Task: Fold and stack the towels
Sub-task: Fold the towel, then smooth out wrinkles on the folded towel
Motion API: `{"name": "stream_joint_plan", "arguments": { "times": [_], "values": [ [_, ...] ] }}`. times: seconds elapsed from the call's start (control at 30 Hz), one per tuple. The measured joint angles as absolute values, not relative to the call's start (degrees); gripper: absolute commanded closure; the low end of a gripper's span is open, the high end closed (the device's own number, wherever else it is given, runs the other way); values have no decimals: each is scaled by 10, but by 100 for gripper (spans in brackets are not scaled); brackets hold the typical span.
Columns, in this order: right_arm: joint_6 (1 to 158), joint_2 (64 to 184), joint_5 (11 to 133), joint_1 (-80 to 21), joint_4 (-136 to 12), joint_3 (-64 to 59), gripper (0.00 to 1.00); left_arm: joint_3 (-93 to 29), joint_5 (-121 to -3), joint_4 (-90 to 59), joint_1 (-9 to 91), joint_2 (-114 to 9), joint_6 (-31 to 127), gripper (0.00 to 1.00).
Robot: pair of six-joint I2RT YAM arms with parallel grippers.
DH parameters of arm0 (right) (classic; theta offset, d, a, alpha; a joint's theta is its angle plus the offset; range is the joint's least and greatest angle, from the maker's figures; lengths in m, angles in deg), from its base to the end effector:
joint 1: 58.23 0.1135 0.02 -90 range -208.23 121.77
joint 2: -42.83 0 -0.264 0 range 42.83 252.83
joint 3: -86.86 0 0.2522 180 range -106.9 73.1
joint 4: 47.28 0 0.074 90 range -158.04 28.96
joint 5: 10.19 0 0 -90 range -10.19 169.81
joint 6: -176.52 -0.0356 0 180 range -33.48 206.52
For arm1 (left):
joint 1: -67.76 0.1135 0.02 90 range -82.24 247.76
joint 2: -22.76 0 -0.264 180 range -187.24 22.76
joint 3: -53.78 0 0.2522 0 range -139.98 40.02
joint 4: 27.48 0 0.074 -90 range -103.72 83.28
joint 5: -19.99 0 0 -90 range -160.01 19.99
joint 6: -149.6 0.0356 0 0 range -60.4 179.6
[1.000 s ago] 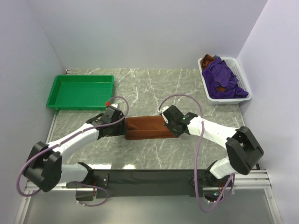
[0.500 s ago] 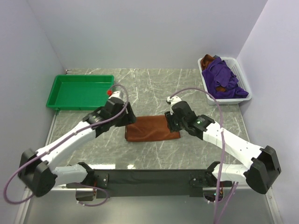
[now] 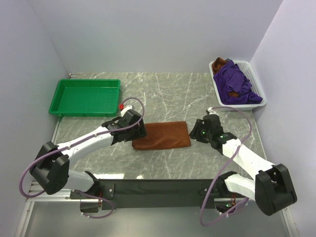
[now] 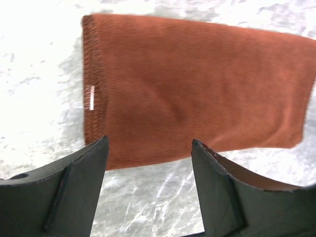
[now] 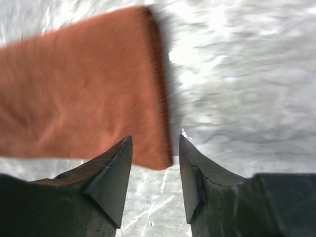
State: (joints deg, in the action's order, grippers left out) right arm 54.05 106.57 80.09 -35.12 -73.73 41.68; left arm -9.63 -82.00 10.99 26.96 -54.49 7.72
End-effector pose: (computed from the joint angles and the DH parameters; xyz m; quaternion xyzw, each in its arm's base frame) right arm 0.2022 0.0861 0.1925 0.0763 0.9208 0.1764 0.3395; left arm 0.2116 -0.1729 0.2245 -0.1244 0.9336 -0.1642 0.2933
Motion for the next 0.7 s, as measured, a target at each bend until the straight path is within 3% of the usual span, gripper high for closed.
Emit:
{"name": "stream_joint_plan", "arguments": {
  "times": [0.23, 0.7],
  "values": [
    [514, 1056, 744, -414, -701, 458, 47, -79, -830, 105, 279, -556, 65, 28],
    [508, 1071, 686, -433, -651, 492, 47, -115, -840, 90, 325, -650, 100, 59]
  ]
}}
